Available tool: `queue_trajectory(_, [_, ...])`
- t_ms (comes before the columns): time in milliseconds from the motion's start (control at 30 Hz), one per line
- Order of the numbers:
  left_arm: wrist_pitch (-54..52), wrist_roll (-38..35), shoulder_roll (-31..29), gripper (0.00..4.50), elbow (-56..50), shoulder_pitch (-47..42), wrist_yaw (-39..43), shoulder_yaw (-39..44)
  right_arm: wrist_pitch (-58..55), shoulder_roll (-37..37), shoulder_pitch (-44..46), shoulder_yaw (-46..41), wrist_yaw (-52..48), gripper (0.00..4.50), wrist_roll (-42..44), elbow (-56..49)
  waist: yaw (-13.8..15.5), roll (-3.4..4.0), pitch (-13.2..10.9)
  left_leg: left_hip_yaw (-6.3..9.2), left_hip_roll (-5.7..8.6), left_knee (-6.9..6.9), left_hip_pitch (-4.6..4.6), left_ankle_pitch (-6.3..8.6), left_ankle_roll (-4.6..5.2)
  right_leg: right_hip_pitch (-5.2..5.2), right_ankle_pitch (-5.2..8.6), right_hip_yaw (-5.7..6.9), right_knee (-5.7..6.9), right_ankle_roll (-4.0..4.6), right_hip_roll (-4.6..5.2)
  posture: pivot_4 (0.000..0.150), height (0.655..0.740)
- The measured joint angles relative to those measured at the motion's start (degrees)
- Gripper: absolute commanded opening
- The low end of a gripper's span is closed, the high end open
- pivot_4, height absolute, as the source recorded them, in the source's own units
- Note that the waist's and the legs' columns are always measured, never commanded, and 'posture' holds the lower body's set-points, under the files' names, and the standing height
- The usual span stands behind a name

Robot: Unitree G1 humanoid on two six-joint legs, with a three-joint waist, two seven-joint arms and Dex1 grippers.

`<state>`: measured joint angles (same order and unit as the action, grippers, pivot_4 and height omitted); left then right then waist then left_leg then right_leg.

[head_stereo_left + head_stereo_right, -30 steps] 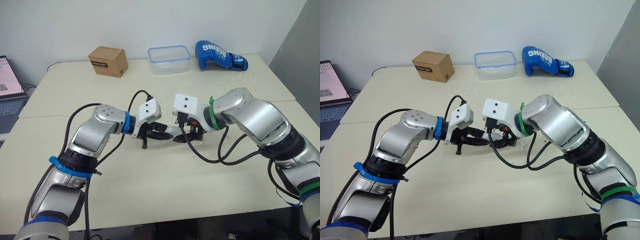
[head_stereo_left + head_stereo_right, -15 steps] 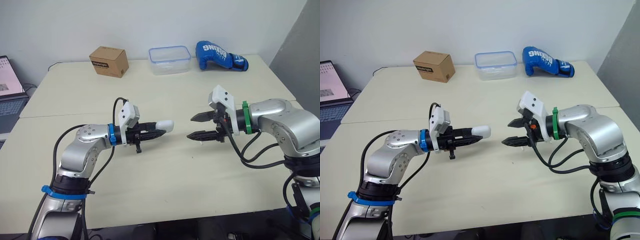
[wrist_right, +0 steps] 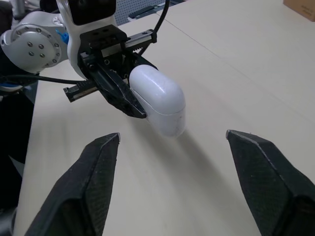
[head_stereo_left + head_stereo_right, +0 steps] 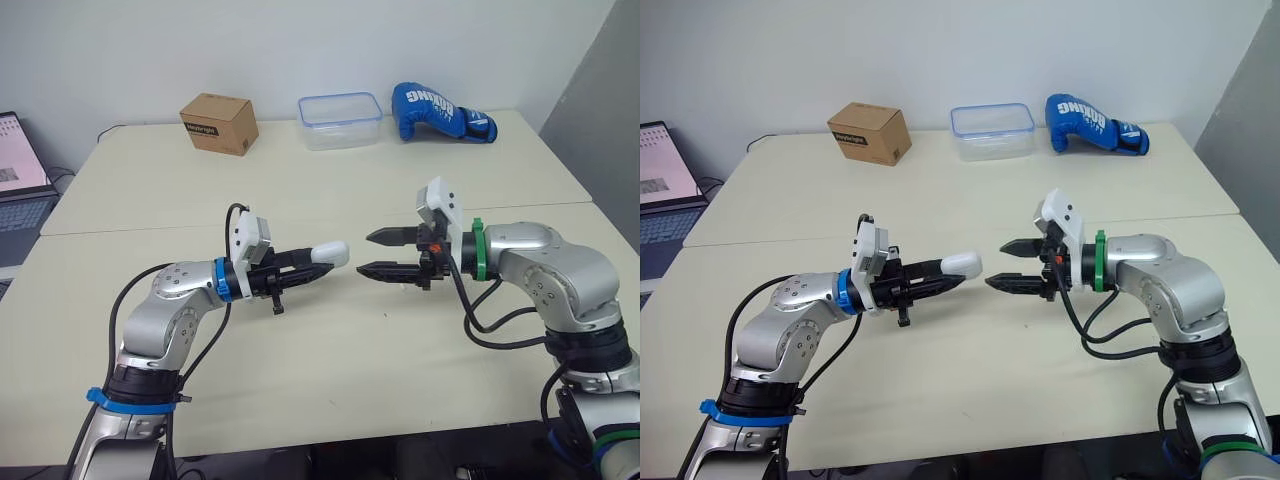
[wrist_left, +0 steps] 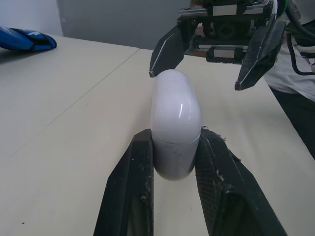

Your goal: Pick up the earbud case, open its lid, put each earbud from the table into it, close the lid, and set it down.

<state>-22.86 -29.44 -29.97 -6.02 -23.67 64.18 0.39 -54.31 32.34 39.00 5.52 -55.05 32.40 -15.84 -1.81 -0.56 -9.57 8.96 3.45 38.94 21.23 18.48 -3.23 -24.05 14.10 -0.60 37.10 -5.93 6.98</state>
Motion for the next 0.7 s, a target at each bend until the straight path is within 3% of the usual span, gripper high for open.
queue_trajectory(700, [-0.69, -1.89, -0.09, 0.79, 0.94, -1.85, 6.45, -2.35, 0.58, -2.19, 3.09, 2.89, 1.72, 4.48, 0.10, 2.33, -0.04, 0.00, 0.00, 0.01, 0.00, 0.00, 0.00, 0.00, 0.00, 0.00, 0.00, 0.01, 0.00, 0.00, 0.00, 0.150, 0.7307])
